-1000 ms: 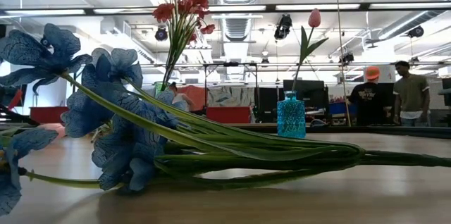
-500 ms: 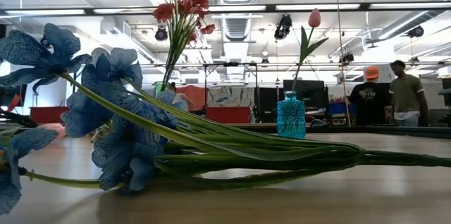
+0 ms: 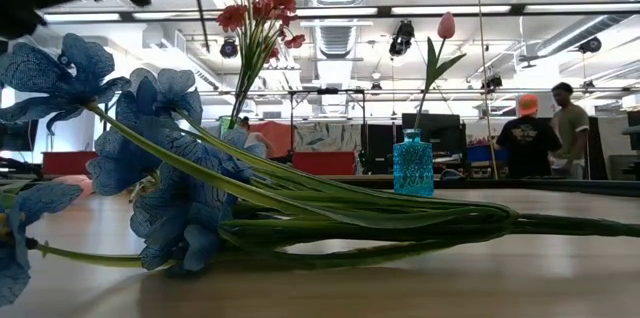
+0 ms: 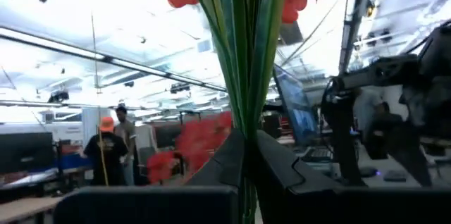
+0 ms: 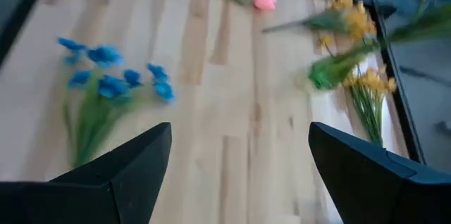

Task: Sort flowers into vase by color
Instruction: Put the red flowers into the green vase

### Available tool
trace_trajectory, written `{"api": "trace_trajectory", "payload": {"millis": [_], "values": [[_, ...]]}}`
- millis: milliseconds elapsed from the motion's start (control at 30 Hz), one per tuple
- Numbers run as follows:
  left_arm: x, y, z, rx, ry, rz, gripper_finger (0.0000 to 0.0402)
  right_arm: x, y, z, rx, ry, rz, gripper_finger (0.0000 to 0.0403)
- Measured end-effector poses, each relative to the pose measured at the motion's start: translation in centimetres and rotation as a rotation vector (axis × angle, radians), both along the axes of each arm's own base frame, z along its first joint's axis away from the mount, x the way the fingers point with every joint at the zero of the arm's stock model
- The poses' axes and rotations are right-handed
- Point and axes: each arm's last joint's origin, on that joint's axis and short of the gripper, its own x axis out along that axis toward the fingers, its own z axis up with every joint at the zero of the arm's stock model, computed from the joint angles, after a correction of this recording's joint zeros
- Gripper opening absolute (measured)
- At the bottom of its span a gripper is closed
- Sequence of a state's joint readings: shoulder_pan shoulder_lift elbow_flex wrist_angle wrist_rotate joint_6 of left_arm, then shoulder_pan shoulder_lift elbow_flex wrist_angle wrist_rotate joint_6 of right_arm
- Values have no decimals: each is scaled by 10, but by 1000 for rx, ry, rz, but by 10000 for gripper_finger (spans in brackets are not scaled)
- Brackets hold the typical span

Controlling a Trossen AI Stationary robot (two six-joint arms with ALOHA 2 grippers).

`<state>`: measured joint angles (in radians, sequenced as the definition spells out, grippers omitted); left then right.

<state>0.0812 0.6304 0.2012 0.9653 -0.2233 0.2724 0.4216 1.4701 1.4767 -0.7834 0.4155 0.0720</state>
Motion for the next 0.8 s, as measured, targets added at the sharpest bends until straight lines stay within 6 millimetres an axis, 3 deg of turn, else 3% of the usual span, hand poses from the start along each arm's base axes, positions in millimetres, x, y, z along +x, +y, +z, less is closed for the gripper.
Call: {"api": "trace_trajectory", "payload": {"millis": [167, 300, 533, 800], "values": [[-2, 45, -8, -224, -54, -14, 0, -1, -48, -5, 95, 2, -17, 327], [-8, 60, -14, -315, -101, -70, 0, -9, -70, -10, 159, -48, -31, 327], [2, 72, -30, -404, -40, 22, 0, -23, -75, -19, 207, -146, -49, 327], [13, 81, -42, -387, -8, 60, 0, -27, -75, -29, 238, -178, -64, 327]]}}
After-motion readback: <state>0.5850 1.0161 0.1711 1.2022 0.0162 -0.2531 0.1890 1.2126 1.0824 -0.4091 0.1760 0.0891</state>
